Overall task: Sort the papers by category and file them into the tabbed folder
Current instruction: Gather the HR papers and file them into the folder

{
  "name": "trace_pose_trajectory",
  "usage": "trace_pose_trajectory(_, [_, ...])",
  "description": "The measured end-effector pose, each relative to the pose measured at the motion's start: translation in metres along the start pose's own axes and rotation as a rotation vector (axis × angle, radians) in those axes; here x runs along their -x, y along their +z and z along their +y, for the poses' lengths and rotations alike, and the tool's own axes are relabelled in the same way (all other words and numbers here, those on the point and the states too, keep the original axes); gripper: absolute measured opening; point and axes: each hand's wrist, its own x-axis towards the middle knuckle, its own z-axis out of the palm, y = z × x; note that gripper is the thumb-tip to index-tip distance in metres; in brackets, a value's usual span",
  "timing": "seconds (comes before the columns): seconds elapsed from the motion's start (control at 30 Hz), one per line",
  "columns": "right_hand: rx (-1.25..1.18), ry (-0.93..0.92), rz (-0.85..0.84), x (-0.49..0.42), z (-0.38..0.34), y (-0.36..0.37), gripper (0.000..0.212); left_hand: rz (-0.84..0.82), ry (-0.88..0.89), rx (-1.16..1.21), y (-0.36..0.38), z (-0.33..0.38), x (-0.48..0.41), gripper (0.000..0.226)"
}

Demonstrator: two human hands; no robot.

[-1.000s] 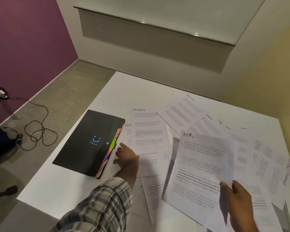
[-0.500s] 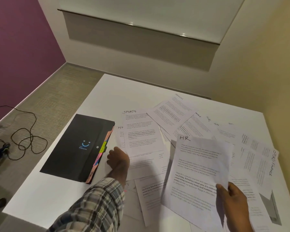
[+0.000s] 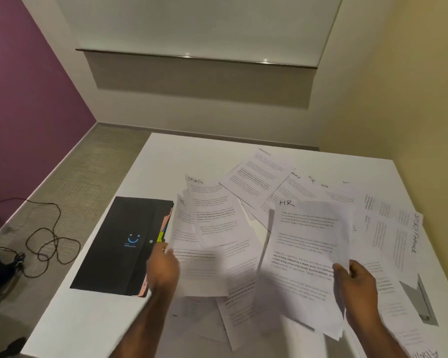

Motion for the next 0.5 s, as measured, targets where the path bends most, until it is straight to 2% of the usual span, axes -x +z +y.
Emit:
trace_pose_trajectory(0.17, [-0.003,-0.021,-0.016,0.001,-0.011,0.006,0.016,0.131,0.099,0.078,-0.066,0.0,0.009,0.015])
trace_pose_trajectory(0.23, [-0.019,-0.021,-0.048,0.001,-0.012,0.008,0.016,0.136,0.085,0.135,-0.09,-0.002,0.003,0.011])
trace_pose_trajectory(0.37, [-0.081,-0.007,-0.155,0.001,-0.016,0.015,0.012,-0.098,0.018,0.466,-0.113,0.018,0.007,0.011])
trace_pose_trajectory(0.5, [-0.219,0.031,-0.306,0.002,-0.022,0.028,0.01,-0.331,0.061,0.461,-0.08,0.049,0.029,0.011])
